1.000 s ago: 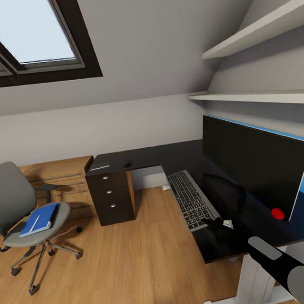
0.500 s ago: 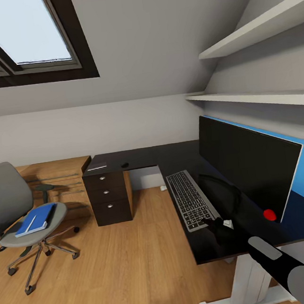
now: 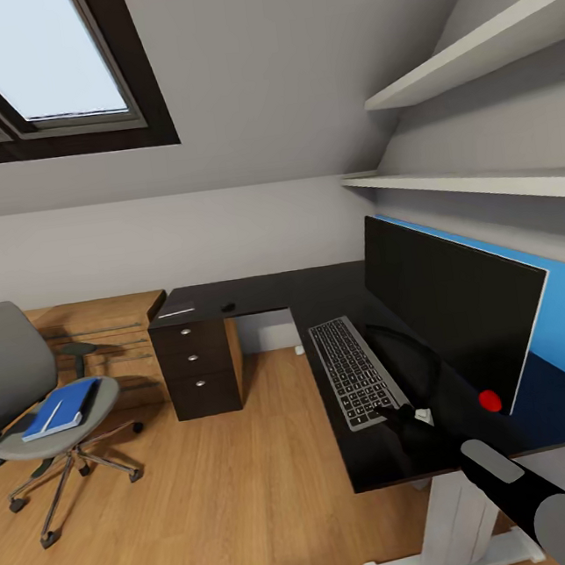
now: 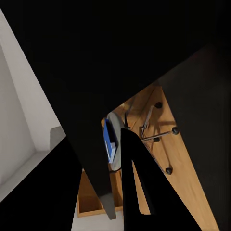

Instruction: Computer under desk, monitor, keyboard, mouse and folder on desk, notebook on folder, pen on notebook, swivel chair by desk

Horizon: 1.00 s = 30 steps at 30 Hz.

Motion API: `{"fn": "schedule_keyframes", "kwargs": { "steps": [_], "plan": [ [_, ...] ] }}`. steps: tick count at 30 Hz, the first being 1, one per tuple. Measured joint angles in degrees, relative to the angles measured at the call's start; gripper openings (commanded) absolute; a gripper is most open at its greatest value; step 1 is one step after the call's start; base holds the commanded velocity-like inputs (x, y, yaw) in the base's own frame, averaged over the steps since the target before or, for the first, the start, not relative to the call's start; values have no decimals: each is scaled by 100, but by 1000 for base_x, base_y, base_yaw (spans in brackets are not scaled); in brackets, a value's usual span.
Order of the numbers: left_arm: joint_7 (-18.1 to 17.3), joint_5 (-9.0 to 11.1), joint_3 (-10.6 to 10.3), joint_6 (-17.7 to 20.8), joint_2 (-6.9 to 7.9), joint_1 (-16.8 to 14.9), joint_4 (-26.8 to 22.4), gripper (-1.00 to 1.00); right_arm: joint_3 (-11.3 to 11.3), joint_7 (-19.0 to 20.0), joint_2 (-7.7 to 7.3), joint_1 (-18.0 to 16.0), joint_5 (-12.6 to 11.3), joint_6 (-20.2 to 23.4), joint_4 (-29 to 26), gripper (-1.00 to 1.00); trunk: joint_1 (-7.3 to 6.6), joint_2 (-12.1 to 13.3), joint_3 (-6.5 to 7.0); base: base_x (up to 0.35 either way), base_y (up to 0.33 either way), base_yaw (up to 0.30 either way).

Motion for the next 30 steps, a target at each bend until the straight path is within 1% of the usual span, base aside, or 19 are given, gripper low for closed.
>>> {"fn": "schedule_keyframes", "kwargs": {
  "steps": [26,30],
  "plan": [
    [25,3,-7,17,-8,0,-2,100,-10,-9,0,0,-36,0,9,-100,0,0,0,0,-2,0],
    [25,3,-7,15,-5,0,-3,100,-8,-10,0,1,-31,-2,10,-100,87,-159,-71,0,0,0]
  ]
}}
